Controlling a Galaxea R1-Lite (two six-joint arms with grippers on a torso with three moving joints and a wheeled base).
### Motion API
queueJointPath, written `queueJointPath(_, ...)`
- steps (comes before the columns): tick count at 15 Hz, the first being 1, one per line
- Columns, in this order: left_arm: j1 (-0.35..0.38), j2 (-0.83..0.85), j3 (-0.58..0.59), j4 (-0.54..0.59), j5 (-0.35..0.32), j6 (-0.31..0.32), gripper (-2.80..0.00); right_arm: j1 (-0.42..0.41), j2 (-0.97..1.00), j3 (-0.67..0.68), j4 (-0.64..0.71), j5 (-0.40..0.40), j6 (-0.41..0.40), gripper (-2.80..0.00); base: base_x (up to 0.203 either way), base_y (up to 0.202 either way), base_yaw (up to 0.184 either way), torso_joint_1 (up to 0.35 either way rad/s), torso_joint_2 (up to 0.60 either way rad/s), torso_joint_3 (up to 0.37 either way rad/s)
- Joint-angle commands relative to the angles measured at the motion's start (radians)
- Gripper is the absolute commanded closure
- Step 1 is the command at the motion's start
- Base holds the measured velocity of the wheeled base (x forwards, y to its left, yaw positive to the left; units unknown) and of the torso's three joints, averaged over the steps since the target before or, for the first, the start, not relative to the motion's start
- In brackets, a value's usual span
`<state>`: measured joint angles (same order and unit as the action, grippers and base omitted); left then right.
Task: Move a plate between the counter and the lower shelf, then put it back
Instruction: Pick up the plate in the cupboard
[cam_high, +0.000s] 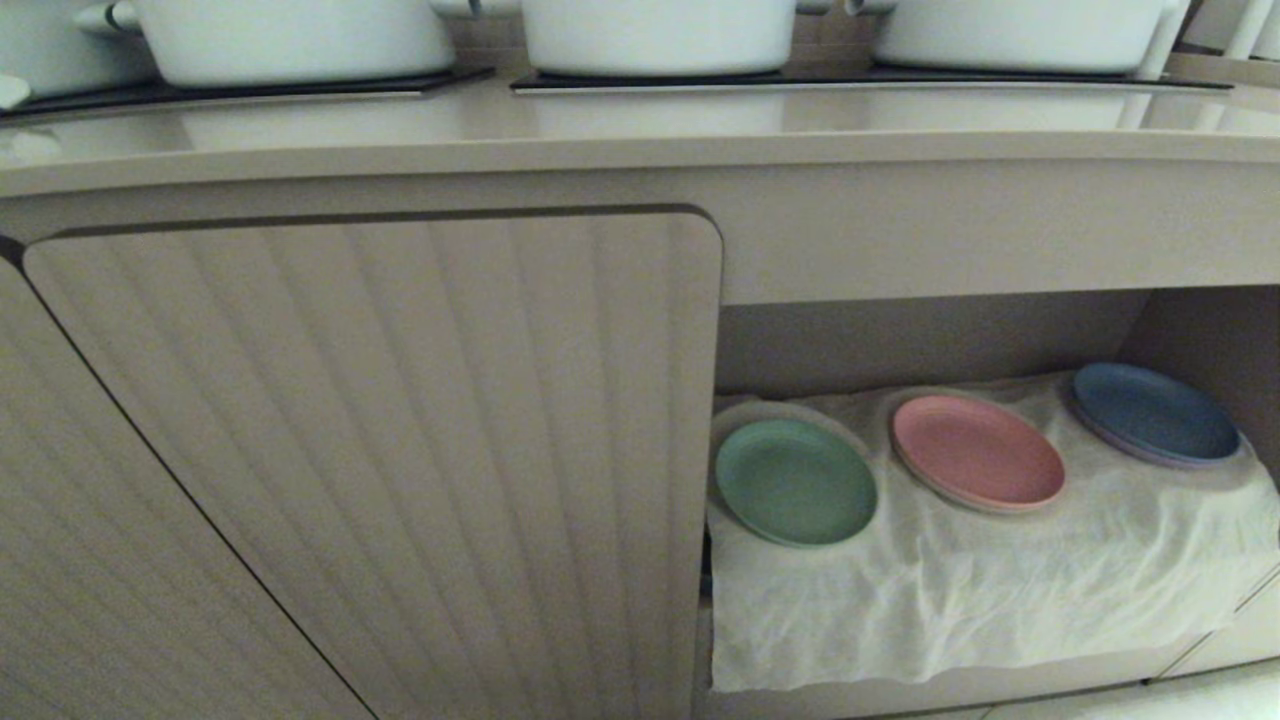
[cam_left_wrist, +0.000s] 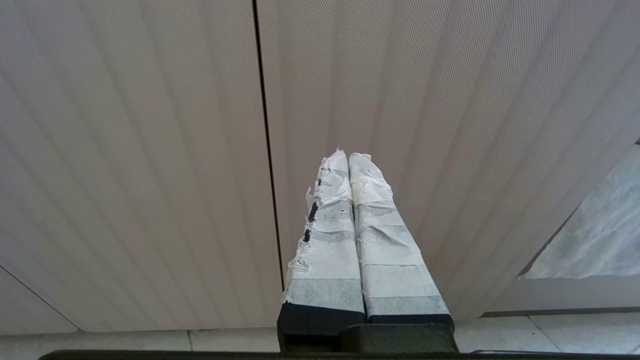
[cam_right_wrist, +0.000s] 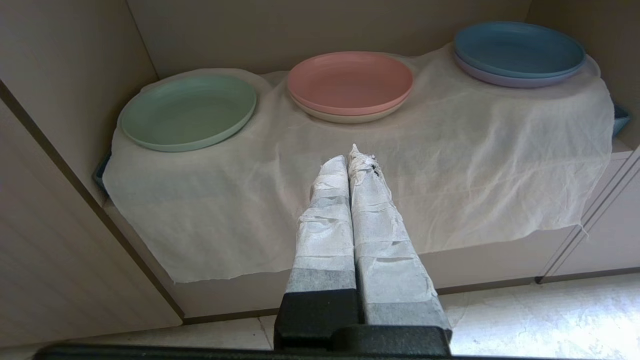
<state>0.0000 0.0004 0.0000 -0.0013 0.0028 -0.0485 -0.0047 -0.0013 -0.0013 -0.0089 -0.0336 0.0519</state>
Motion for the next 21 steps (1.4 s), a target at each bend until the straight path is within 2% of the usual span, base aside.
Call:
queueJointPath(1, 0.0, 0.0, 0.0, 0.0, 0.0, -0.001, 0.0, 0.0, 0.001, 0.001, 0.0, 0.001, -0.001, 0.0, 0.0, 0.0, 0.0, 0.0, 0.0, 0.0)
queueJointPath(11, 0.0, 0.0, 0.0, 0.0, 0.0, -0.001, 0.0, 0.0, 0.001, -0.015, -0.01, -0.007, -0.055, 0.0, 0.0, 0.0, 0.0, 0.0, 0.0, 0.0)
queueJointPath(13, 0.0, 0.0, 0.0, 0.0, 0.0, -0.001, 0.0, 0.0, 0.001, -0.06, 0.004, 0.057, -0.058, 0.0, 0.0, 0.0, 0.0, 0.0, 0.0, 0.0)
queueJointPath(18, 0.0, 0.0, 0.0, 0.0, 0.0, -0.001, 0.0, 0.003, 0.008, -0.16, 0.129, 0.137, -0.063, 0.0, 0.0, 0.0, 0.0, 0.0, 0.0, 0.0)
queueJointPath(21, 0.0, 0.0, 0.0, 0.0, 0.0, -0.001, 0.0, 0.003, 0.022, -0.185, 0.162, 0.144, -0.096, 0.0, 0.0, 0.0, 0.0, 0.0, 0.0, 0.0)
